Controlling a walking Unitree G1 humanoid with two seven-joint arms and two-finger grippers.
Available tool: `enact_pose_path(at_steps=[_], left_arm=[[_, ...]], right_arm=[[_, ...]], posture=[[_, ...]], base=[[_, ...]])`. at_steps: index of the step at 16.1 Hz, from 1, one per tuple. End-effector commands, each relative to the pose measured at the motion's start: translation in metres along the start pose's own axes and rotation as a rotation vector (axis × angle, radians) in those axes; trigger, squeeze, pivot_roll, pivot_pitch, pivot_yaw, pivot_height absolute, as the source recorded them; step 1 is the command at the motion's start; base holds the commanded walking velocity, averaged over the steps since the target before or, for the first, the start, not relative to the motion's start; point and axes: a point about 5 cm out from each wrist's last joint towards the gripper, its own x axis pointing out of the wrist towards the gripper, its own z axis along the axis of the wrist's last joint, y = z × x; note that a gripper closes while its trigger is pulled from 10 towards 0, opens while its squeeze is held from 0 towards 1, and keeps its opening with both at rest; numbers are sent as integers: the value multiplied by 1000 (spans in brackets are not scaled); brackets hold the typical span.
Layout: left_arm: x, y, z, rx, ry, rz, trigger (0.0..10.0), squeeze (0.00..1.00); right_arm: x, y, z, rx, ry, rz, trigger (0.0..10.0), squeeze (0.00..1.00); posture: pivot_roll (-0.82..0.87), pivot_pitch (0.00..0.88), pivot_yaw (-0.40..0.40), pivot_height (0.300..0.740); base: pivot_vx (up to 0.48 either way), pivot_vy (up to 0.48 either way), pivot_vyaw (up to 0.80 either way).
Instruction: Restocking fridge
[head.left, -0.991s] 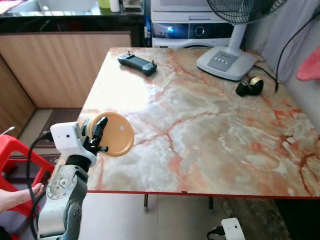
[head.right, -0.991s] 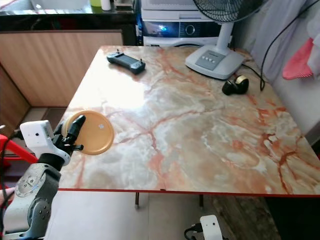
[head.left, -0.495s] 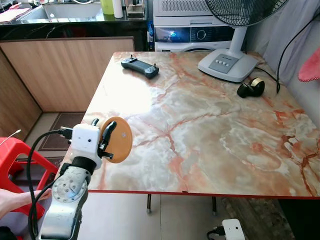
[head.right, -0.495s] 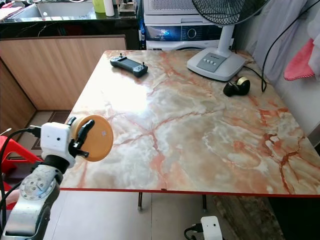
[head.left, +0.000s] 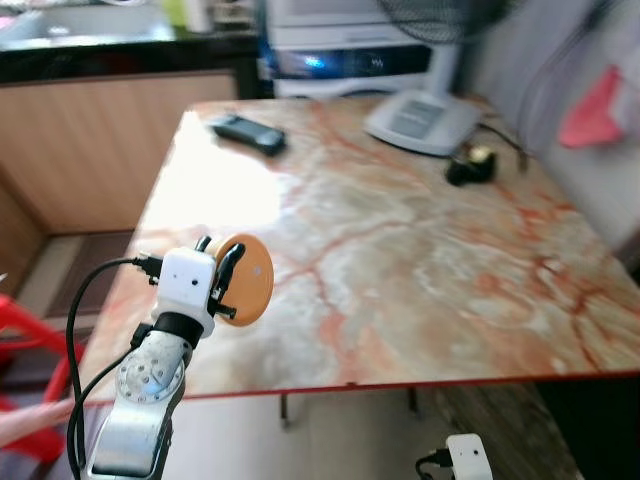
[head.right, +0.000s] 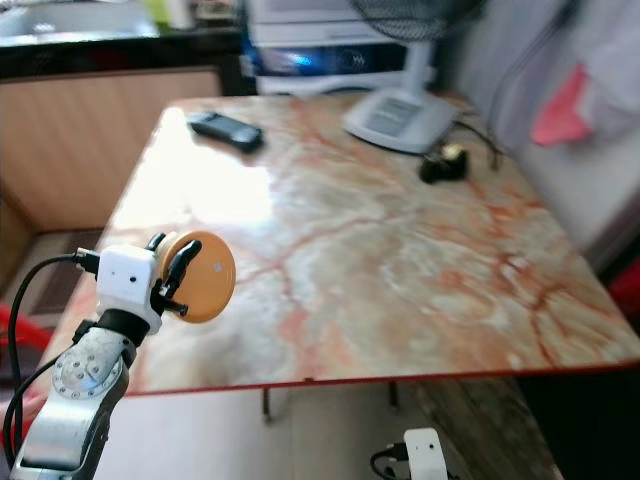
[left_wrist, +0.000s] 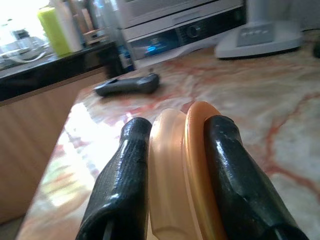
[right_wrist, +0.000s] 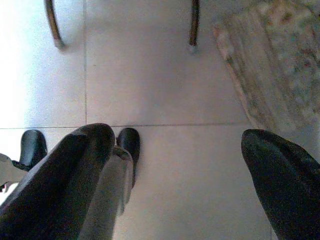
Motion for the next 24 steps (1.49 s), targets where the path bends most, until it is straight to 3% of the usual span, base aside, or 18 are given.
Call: enact_pose_path(at_steps=[1, 24], left_arm=[[3, 1, 4, 33, -20, -1, 10000, 0], [8, 3, 8, 30, -44, 20, 10000, 0]], right_arm=[[-1, 0, -4, 1, 16, 5, 10000, 0], [-1, 1, -5, -12, 31, 17, 10000, 0]], posture=[[89, 83, -10, 740], [96, 74, -9, 740]], base=[[0, 0, -800], [0, -29, -800]])
